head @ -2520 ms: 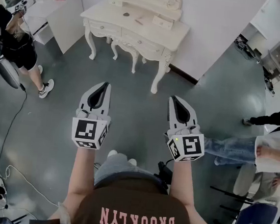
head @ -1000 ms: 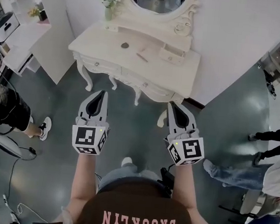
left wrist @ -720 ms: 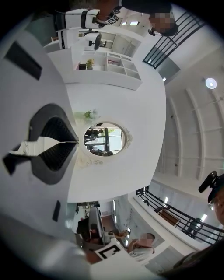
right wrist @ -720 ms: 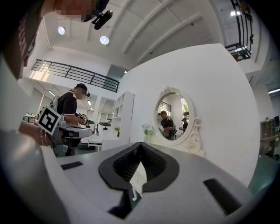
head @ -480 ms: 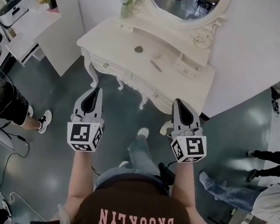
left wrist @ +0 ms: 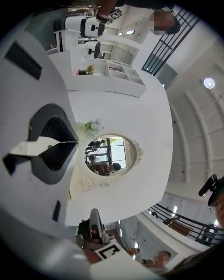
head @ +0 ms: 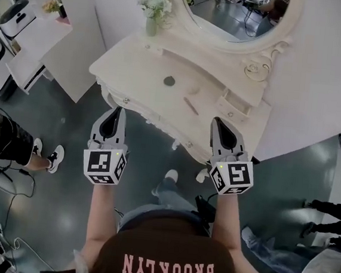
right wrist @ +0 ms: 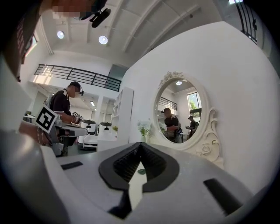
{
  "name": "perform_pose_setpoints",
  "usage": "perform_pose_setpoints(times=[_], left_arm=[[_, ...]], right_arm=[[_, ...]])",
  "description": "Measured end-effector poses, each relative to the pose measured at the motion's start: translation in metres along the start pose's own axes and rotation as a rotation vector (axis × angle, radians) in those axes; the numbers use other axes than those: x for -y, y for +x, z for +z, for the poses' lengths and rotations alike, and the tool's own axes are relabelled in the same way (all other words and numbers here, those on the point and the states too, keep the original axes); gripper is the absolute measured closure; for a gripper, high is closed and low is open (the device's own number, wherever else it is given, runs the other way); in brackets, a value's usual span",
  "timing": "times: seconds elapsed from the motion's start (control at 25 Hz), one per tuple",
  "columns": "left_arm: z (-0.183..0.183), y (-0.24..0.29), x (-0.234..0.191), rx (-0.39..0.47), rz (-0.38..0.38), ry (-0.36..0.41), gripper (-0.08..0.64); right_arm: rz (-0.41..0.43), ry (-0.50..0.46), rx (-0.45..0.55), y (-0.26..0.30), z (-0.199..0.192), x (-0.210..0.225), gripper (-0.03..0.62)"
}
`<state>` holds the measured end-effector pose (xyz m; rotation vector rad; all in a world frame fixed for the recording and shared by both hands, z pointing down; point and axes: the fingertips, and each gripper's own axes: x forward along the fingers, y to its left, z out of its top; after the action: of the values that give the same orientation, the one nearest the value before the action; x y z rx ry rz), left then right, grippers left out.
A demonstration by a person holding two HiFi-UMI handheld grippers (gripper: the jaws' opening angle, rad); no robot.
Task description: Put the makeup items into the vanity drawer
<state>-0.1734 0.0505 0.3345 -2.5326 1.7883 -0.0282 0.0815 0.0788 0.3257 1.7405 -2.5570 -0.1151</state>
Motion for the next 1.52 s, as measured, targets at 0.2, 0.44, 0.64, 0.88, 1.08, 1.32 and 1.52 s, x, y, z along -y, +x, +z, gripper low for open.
perform_pose_setpoints(times=[0.2, 0.44, 0.64, 0.88, 1.08, 1.32, 1.52], left_arm=[[-0.001, 0.065, 0.002, -0.024, 0.018, 0.006, 0.554], [-0.018, 0.113, 0.000, -0.068, 0.042, 0.000, 0.554], [-0.037, 0.133, -0.006, -0.125, 0.059, 0.001, 0.554], [-0.068, 0.150, -0.018, -0.198, 0.060, -0.016, 0.554], [-0.097, 0.172, -0.025, -0.262, 0.038, -0.039, 0.554], [-0.139, 0.189, -0.033, -0.351, 0.004, -0.056, 0.554], [-0.165, 0.196, -0.037, -0.400, -0.002, -0.083, 0.554]], right_arm=[[0.024, 0.029, -0.024, 0.055, -0.010, 0.046, 0.594], [0.052, 0.047, -0.075, 0.103, -0.033, 0.077, 0.594], [0.081, 0.080, -0.130, 0.130, -0.061, 0.084, 0.594], [0.098, 0.100, -0.216, 0.153, -0.097, 0.080, 0.594], [0.100, 0.127, -0.316, 0.168, -0.133, 0.080, 0.594], [0.133, 0.153, -0.485, 0.181, -0.196, 0.064, 0.594], [0.190, 0.158, -0.643, 0.178, -0.242, 0.049, 0.540]])
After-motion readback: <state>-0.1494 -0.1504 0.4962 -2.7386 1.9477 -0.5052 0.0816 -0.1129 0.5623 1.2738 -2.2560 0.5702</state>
